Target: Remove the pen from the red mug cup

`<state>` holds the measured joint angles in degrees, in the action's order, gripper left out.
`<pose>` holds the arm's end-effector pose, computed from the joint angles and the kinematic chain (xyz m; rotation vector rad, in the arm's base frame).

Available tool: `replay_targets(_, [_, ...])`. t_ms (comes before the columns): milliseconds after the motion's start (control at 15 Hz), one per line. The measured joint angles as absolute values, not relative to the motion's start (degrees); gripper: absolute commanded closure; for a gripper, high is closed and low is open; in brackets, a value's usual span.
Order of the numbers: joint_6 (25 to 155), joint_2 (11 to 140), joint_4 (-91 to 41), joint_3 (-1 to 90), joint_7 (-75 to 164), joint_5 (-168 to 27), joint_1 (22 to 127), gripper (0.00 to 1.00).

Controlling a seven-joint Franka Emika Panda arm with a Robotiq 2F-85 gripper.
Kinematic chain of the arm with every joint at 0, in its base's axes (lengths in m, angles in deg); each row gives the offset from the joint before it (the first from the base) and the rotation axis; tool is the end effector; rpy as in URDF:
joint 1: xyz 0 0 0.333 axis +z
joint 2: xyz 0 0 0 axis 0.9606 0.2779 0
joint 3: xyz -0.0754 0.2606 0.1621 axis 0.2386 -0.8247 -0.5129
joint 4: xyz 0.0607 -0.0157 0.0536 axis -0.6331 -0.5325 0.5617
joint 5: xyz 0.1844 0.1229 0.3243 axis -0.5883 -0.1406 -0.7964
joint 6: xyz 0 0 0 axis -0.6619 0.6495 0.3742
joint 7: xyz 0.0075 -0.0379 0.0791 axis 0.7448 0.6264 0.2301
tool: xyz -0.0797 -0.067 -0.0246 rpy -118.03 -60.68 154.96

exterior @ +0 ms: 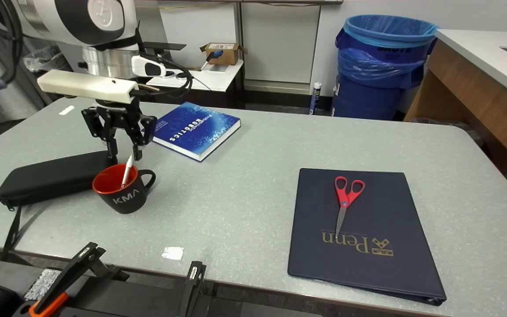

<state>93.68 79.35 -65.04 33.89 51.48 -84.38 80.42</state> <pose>0.4813 0.1198 0.1741 -2.9857 -0.1793 0.3916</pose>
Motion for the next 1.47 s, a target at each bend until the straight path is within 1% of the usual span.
replay_targets(200, [93.7,79.3,-64.9,34.2,51.4,-84.4,80.2,0.99])
replay_targets(400, [93.7,79.6,-64.7,34.3,51.4,-84.5,79.7,1.00])
replay_targets(467, [93.7,79.6,-64.6,34.3,51.4,-84.6,79.5,0.99])
replay_targets(800, [93.7,77.9,-65.2,34.2,51.4,-84.5,79.4,0.99])
replay_targets(933, [93.7,74.9,-66.7,33.9,51.4,-84.5,79.4,0.99])
replay_targets(1200, [93.6,64.9,-72.7,33.8,51.6,-84.9,79.4,0.99])
replay_targets(1467, [92.9,56.6,-78.3,36.1,46.4,-81.1,78.7,0.99])
